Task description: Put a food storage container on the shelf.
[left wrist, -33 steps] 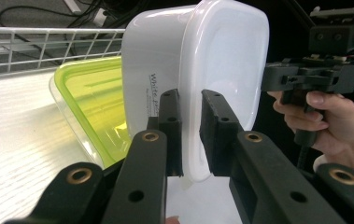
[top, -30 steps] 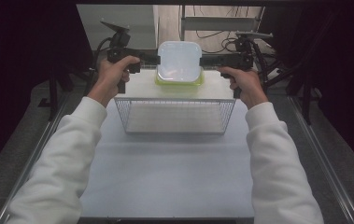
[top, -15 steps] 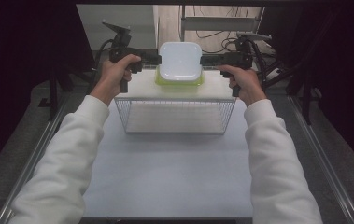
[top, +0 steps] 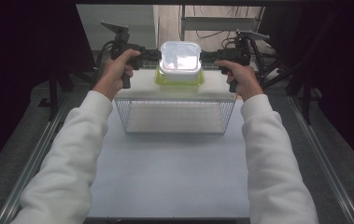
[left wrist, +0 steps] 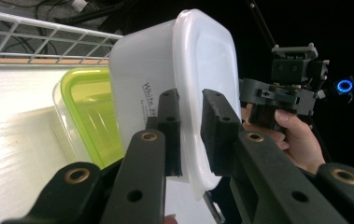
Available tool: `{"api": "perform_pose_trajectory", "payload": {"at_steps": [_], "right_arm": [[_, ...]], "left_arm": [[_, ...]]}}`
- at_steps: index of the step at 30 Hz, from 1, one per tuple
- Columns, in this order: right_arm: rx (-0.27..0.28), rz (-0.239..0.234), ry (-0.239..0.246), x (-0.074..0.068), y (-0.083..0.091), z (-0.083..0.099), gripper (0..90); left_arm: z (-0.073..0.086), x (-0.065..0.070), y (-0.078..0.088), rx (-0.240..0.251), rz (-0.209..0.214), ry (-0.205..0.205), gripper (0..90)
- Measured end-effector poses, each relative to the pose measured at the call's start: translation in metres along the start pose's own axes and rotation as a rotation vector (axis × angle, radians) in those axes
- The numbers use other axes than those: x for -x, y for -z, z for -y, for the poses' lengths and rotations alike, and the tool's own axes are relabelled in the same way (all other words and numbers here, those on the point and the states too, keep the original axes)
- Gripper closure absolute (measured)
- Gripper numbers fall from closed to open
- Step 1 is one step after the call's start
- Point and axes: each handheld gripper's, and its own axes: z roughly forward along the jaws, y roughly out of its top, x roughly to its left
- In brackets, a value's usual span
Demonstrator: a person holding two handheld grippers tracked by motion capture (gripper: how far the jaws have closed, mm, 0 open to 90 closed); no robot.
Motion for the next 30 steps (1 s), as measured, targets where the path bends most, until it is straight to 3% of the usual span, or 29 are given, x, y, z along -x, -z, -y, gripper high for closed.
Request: {"api": "perform_pose_trajectory", "payload": {"at_steps": [5,13,21,24,27,28,30], "right_arm": [[0.019,-0.009,-0.042,0.007,-0.003,-0.002,75.9],[0.033,-0.009,-0.079,0.013,-0.006,-0.004,75.7],[0.041,-0.003,-0.076,0.012,-0.006,-0.004,73.1],[0.059,-0.01,-0.049,0.009,-0.006,-0.002,64.7],[0.08,0.018,0.014,0.0,0.0,-0.001,57.2],[0.08,0.018,0.014,0.0,0.0,-0.001,57.2],[0.088,0.03,0.048,-0.006,0.006,0.001,54.3]], "left_arm": [[-0.002,-0.004,-0.003,0.018,0.008,0.025,77.2],[-0.003,-0.008,-0.005,0.036,-0.01,0.028,78.5],[-0.002,-0.007,-0.004,0.035,-0.009,0.013,76.7],[0.0,-0.003,-0.003,0.038,-0.009,-0.015,66.9],[0.002,0.003,0.004,0.054,-0.049,-0.072,58.4],[0.004,0.006,0.007,0.062,-0.053,-0.091,58.4],[0.007,0.01,0.011,0.069,-0.039,-0.103,54.9]]}}
